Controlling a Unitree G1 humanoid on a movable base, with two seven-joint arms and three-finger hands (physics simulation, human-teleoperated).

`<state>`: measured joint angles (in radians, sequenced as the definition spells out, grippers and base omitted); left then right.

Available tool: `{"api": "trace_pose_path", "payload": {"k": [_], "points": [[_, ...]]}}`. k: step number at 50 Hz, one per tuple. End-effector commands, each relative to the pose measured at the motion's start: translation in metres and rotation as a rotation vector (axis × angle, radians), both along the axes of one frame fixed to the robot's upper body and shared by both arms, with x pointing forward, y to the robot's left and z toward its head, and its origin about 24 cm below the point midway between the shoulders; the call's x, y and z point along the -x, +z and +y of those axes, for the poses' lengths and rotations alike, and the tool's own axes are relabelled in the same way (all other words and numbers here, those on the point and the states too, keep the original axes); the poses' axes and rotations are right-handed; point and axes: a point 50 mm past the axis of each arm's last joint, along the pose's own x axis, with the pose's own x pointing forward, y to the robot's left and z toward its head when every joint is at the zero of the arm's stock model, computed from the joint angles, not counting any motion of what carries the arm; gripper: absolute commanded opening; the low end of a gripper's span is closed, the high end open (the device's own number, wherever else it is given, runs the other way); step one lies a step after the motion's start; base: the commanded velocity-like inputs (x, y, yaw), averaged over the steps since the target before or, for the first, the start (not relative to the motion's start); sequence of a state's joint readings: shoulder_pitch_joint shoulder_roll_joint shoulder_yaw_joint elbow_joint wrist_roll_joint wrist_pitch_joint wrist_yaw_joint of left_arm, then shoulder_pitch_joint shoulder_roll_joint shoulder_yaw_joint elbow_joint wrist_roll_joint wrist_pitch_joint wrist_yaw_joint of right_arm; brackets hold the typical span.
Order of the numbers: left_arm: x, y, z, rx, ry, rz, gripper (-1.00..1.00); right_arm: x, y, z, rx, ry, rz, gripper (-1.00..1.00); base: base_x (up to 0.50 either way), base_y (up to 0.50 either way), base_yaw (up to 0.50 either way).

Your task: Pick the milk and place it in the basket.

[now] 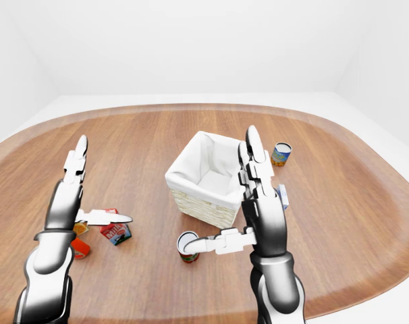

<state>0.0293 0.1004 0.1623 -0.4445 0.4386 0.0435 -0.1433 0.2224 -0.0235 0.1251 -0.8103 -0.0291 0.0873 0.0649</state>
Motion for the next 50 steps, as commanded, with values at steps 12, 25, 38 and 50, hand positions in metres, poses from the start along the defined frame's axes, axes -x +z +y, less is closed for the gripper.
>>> {"api": "trace_pose_path", "payload": {"k": [12, 25, 38, 50], "points": [[-0.024, -0.02, 0.026, -0.1, 0.111, 0.044, 1.0, 0.001, 0.001, 0.0, -0.005, -0.002, -0.006, 1.0, 0.0, 0.0, 0.0], [-0.035, -0.038, 0.032, -0.101, 0.129, 0.09, 1.0, 0.0, 0.001, -0.001, -0.006, -0.006, -0.006, 1.0, 0.0, 0.0, 0.0], [-0.038, -0.056, 0.037, -0.094, 0.152, 0.16, 1.0, -0.001, 0.0, -0.001, -0.008, -0.01, -0.002, 1.0, 0.0, 0.0, 0.0], [-0.028, -0.06, 0.04, -0.168, 0.129, 0.211, 1.0, -0.002, 0.0, -0.002, -0.01, -0.016, 0.0, 1.0, 0.0, 0.0, 0.0]]}}
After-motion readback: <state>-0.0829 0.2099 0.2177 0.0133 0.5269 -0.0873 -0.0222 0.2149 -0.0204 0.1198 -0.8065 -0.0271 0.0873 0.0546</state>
